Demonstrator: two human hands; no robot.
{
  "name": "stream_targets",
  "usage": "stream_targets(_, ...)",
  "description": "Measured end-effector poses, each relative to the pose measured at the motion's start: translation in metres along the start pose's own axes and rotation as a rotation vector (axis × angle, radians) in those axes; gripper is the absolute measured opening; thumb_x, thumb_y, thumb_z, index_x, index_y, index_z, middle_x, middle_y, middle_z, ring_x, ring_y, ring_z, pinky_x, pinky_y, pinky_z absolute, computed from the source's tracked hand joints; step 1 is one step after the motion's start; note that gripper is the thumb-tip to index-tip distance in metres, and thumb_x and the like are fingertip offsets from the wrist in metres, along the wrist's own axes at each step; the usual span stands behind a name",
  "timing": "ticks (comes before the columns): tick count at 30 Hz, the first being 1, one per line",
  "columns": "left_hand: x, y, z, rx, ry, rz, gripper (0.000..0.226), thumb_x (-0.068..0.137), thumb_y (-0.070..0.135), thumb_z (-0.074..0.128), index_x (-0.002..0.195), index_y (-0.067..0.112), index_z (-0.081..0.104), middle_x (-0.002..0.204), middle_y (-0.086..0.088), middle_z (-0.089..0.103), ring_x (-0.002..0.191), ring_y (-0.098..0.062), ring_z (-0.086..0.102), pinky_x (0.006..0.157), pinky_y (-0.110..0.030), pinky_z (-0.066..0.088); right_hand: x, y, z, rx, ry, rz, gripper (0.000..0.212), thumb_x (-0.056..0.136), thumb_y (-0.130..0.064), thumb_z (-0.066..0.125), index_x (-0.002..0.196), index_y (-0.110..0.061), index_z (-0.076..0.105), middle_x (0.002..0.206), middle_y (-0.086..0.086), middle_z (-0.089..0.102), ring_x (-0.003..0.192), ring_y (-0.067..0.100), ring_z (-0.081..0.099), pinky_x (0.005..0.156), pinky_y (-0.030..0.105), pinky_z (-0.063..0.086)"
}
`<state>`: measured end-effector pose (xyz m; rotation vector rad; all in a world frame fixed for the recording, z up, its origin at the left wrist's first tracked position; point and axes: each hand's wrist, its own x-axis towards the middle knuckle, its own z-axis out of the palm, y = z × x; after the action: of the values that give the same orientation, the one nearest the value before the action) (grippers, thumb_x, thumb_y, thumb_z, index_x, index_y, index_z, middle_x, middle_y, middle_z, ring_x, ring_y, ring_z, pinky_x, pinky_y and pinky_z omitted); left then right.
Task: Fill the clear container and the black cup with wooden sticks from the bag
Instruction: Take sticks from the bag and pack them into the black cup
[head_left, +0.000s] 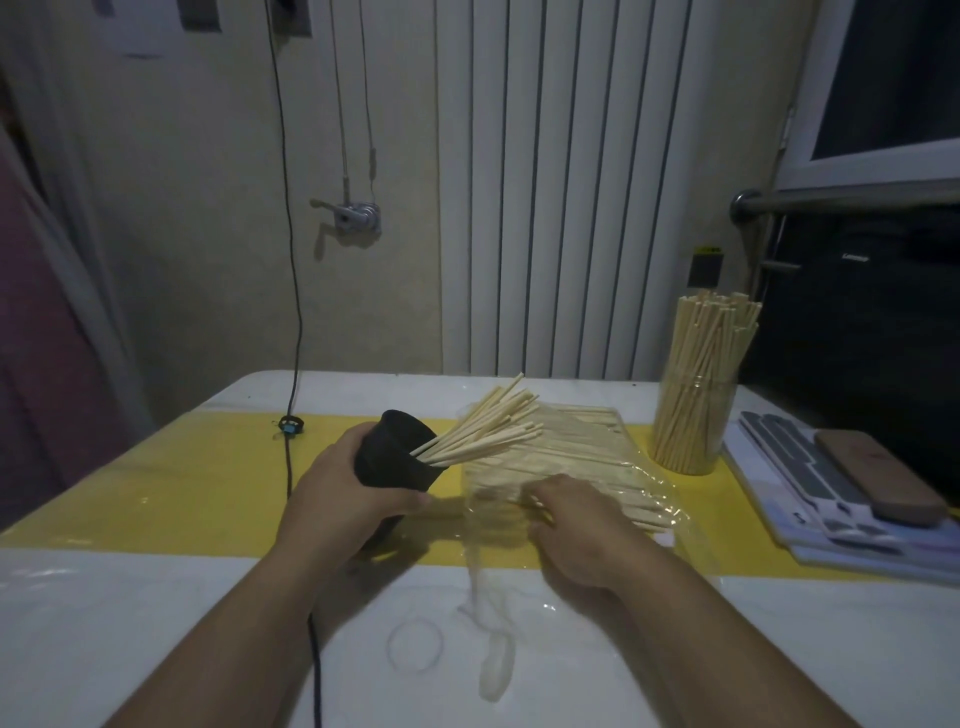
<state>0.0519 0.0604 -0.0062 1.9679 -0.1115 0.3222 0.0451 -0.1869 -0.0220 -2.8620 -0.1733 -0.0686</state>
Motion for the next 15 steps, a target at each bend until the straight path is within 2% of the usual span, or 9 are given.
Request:
stream_targets(4,-0.001,0.0,0.0,0.009,-0.003,0.009,0.067,0.058,0.024,0.094,0.106,0.048,0.054,0.104,0.02,0.065,0.096,-0.006,0.061,0.073,-0.033,0.047,0.009,0.009,0.008,-0.033,0.16,0.044,0.024,0.095,-0.028,0.053,0.117,-0.03,0.063,0.124,-0.004,0.057,0.117,0.027,0.049,0.098,0.035,0.04)
stream_targets(9,-0.001,0.001,0.0,0.004,-0.006,0.009,0.073,0.05,0.034,0.092,0.11,0.047,0.054,0.104,0.021,0.064,0.096,-0.004,0.06,0.071,-0.031,0.046,0.014,0.011,0.01,0.045,0.224,0.082,0.019,0.093,-0.031,0.061,0.109,-0.031,0.071,0.114,-0.007,0.063,0.113,0.023,0.053,0.096,0.034,0.042)
stream_targets(11,-0.001,0.001,0.0,0.004,-0.01,0.009,0.073,0.052,0.031,0.094,0.112,0.046,0.054,0.104,0.021,0.064,0.097,-0.004,0.06,0.071,-0.03,0.046,0.014,0.011,0.011,0.106,0.233,0.084,0.016,0.092,-0.032,0.063,0.105,-0.03,0.072,0.109,-0.007,0.064,0.109,0.022,0.055,0.095,0.035,0.044)
stream_targets(15,0.0,0.0,0.001,-0.008,0.002,0.001,0.065,0.043,0.037,0.088,0.098,0.053,0.058,0.093,0.029,0.067,0.091,0.001,0.062,0.074,-0.032,0.049,0.015,0.011,0.013,0.157,0.233,0.096,0.014,0.087,-0.038,0.067,0.097,-0.03,0.071,0.1,-0.009,0.062,0.105,0.021,0.057,0.093,0.035,0.046)
